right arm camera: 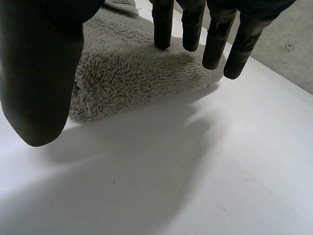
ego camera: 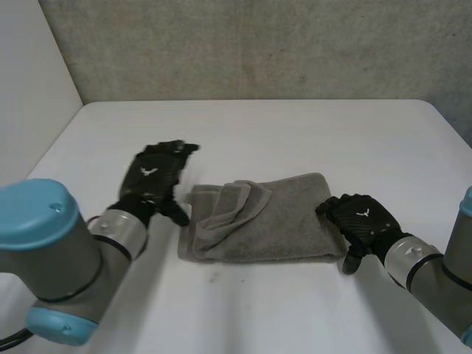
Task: Fold the towel.
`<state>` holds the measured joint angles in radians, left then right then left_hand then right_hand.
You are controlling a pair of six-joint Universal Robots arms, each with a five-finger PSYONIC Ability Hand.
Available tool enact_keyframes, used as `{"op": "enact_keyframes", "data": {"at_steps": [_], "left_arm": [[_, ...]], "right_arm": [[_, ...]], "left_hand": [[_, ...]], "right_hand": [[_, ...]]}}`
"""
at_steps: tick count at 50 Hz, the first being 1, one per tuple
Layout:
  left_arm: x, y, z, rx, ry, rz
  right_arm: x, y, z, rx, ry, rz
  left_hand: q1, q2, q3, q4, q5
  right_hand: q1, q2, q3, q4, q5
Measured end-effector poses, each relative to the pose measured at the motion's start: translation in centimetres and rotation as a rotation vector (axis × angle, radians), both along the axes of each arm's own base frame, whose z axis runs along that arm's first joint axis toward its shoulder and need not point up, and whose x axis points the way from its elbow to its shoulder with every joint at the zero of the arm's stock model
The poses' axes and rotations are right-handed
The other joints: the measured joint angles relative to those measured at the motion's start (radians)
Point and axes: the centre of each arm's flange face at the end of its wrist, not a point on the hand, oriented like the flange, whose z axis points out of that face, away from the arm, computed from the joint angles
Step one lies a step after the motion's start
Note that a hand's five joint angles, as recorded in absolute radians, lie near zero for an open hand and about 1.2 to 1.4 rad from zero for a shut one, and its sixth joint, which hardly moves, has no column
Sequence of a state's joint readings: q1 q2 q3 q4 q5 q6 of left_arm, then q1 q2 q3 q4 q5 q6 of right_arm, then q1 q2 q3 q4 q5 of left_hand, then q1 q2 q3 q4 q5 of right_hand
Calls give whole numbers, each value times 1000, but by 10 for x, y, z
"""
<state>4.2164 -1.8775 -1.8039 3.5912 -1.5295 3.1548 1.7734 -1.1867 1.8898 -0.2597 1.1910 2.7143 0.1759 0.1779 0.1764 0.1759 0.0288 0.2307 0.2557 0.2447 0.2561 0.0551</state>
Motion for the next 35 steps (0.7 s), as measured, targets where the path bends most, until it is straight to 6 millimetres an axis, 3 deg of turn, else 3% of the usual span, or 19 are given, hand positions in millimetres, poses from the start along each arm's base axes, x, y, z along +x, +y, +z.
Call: {"op": "enact_keyframes", "data": {"at_steps": [7, 15, 26, 35], "left_arm": [[-34, 20, 2, 0, 32, -109], [-60, 22, -15, 33, 19, -167], [-75, 15, -42, 91, -21, -180], [-68, -11, -49, 71, -30, -25]], "right_arm": [[1, 2, -2, -12, -7, -1], [4, 4, -4, -37, -14, 8], [7, 4, -5, -49, -18, 19], [9, 4, -14, -31, -10, 25]], "left_hand": [[19, 18, 19, 17, 0], [29, 28, 29, 29, 4], [51, 49, 51, 51, 21], [99, 98, 99, 99, 74]], "right_hand": [[0, 0, 0, 0, 0], [83, 35, 59, 49, 95], [206, 170, 194, 186, 222], [468, 436, 443, 429, 461]]}}
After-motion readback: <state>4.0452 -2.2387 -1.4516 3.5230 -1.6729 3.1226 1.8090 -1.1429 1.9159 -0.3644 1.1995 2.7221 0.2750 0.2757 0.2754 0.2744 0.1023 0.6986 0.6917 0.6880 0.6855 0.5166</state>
